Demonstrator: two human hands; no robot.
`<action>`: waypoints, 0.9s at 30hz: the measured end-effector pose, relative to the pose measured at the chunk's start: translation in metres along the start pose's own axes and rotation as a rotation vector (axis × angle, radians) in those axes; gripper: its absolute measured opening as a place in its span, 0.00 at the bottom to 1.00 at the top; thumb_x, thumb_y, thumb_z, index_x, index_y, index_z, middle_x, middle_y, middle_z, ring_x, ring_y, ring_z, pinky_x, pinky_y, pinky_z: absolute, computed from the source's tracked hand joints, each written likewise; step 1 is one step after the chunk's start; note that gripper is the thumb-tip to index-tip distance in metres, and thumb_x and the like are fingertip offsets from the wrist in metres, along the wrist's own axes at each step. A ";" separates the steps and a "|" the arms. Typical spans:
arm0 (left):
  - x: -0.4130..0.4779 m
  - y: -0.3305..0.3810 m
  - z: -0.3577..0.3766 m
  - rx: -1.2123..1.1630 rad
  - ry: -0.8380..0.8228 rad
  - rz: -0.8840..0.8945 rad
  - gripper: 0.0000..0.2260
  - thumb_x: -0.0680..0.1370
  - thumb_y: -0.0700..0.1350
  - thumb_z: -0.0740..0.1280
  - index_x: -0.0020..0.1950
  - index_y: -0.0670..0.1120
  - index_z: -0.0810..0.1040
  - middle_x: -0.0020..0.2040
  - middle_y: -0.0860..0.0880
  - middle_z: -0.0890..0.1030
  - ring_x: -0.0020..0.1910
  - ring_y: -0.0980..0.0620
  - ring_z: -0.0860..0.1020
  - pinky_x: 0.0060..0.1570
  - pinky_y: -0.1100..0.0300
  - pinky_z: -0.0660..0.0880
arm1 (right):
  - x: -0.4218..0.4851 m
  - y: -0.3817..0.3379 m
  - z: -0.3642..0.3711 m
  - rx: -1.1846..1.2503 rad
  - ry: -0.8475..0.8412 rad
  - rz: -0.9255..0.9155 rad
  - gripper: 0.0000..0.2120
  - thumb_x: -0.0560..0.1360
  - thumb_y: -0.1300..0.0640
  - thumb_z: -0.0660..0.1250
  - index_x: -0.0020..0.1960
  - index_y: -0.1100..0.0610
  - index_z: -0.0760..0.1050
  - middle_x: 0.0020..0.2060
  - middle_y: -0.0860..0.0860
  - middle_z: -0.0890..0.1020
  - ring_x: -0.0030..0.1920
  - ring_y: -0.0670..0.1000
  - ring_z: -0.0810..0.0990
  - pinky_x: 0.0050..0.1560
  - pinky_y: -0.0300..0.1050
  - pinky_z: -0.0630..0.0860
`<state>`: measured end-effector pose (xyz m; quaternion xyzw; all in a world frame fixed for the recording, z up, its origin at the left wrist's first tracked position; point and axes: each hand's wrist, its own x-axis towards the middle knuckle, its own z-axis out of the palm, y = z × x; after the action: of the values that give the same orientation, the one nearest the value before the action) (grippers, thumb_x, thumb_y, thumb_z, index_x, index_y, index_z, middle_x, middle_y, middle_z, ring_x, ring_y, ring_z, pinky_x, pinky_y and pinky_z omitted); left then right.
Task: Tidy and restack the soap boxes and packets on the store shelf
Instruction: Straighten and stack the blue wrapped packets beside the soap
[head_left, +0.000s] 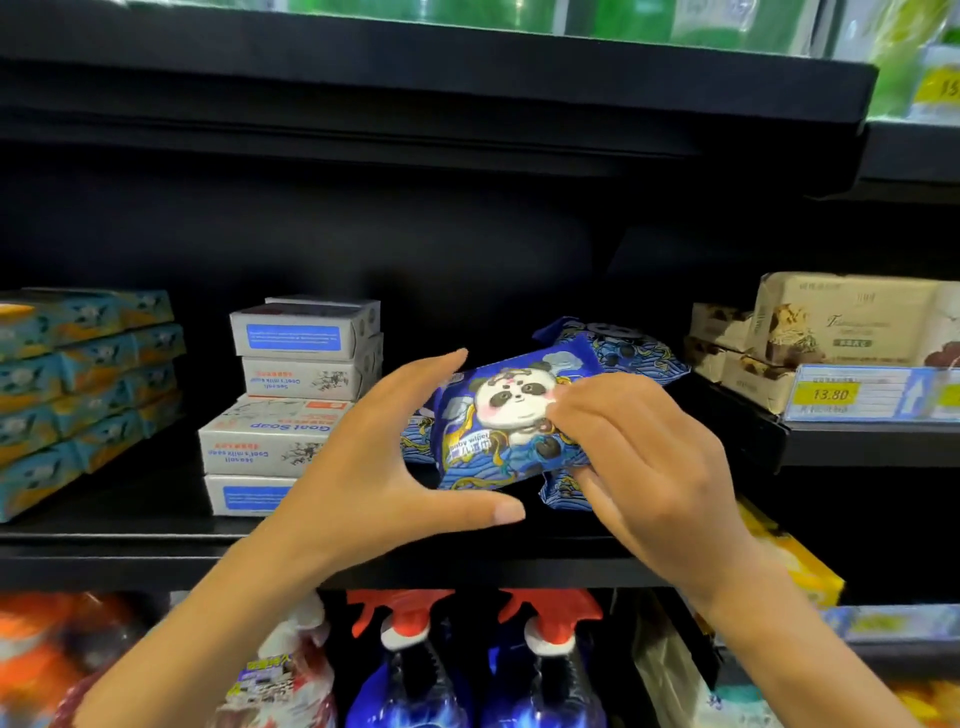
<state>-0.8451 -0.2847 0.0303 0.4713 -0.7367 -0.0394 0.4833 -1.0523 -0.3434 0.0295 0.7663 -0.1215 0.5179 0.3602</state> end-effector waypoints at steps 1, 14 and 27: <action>0.003 0.000 -0.001 0.100 -0.020 0.001 0.47 0.55 0.68 0.75 0.71 0.59 0.64 0.63 0.69 0.68 0.63 0.69 0.68 0.61 0.67 0.68 | -0.001 -0.001 0.002 -0.005 0.021 -0.021 0.16 0.79 0.65 0.57 0.44 0.68 0.81 0.42 0.59 0.83 0.45 0.57 0.82 0.46 0.48 0.79; 0.050 -0.020 -0.021 0.407 0.144 -0.081 0.40 0.58 0.55 0.78 0.68 0.47 0.72 0.54 0.56 0.75 0.52 0.56 0.74 0.46 0.65 0.68 | -0.026 -0.024 0.007 0.105 -0.048 0.161 0.12 0.71 0.60 0.72 0.52 0.60 0.76 0.49 0.56 0.80 0.53 0.54 0.77 0.54 0.48 0.75; 0.086 -0.039 -0.003 0.757 -0.271 -0.180 0.36 0.65 0.60 0.75 0.68 0.46 0.70 0.63 0.48 0.76 0.60 0.47 0.74 0.56 0.55 0.73 | -0.057 -0.053 0.025 0.177 -0.522 0.257 0.23 0.57 0.47 0.80 0.48 0.55 0.81 0.46 0.45 0.83 0.47 0.46 0.82 0.38 0.37 0.79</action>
<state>-0.8248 -0.3685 0.0700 0.6689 -0.7119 0.1309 0.1691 -1.0295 -0.3336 -0.0490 0.8804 -0.2600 0.3534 0.1801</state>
